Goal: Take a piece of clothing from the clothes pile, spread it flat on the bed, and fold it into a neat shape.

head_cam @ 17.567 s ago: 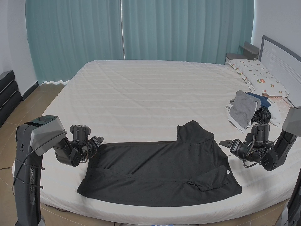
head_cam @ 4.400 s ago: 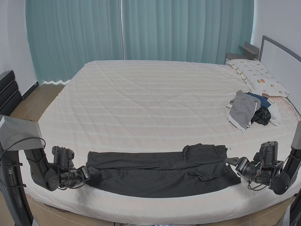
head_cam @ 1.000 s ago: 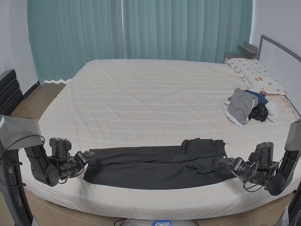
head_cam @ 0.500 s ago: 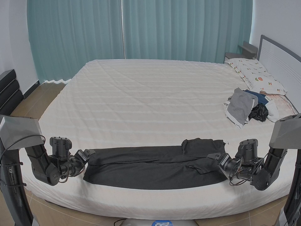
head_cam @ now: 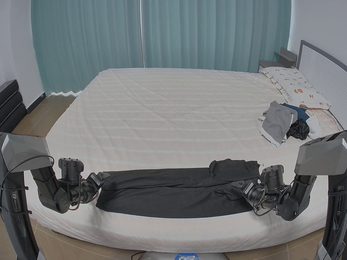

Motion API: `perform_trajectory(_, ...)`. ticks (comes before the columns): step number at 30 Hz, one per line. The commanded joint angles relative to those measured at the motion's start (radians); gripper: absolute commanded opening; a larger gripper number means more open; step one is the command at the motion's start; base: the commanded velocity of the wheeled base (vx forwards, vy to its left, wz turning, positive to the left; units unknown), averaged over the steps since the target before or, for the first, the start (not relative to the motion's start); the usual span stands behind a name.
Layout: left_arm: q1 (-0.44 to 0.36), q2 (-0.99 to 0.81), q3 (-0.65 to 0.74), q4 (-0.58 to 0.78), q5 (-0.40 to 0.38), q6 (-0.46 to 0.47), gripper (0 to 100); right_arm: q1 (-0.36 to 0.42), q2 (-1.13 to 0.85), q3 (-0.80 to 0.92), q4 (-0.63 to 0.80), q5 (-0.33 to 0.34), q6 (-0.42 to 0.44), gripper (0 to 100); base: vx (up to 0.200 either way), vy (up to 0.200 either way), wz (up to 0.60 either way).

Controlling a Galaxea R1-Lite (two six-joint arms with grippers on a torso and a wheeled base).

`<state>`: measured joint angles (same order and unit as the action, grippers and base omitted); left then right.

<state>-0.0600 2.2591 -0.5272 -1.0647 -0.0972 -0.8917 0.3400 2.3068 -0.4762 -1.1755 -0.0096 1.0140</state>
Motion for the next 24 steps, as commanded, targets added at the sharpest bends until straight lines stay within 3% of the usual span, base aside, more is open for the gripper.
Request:
perform_trajectory(1, 0.0, 0.005, 0.0, 0.0, 0.001, 0.0, 100, 0.004, 0.043, -0.035, -0.001, -0.02, -0.002, 100, 0.0, 0.0, 0.0)
perform_trajectory(15, 0.003, 0.01, -0.005, -0.003, 0.001, 0.0, 100, 0.008, 0.071, -0.101, 0.028, -0.024, -0.014, 100, 0.0, 0.0, 0.0)
perform_trajectory(16, 0.002, 0.01, -0.008, -0.003, 0.001, 0.0, 100, 0.008, 0.071, -0.102, 0.028, -0.026, -0.014, 0, 0.0, 0.0, 0.0)
perform_trajectory(24, 0.005, 0.01, -0.007, -0.003, -0.001, -0.001, 100, 0.016, 0.079, -0.096, 0.019, -0.069, -0.028, 0, 0.0, 0.0, 0.0)
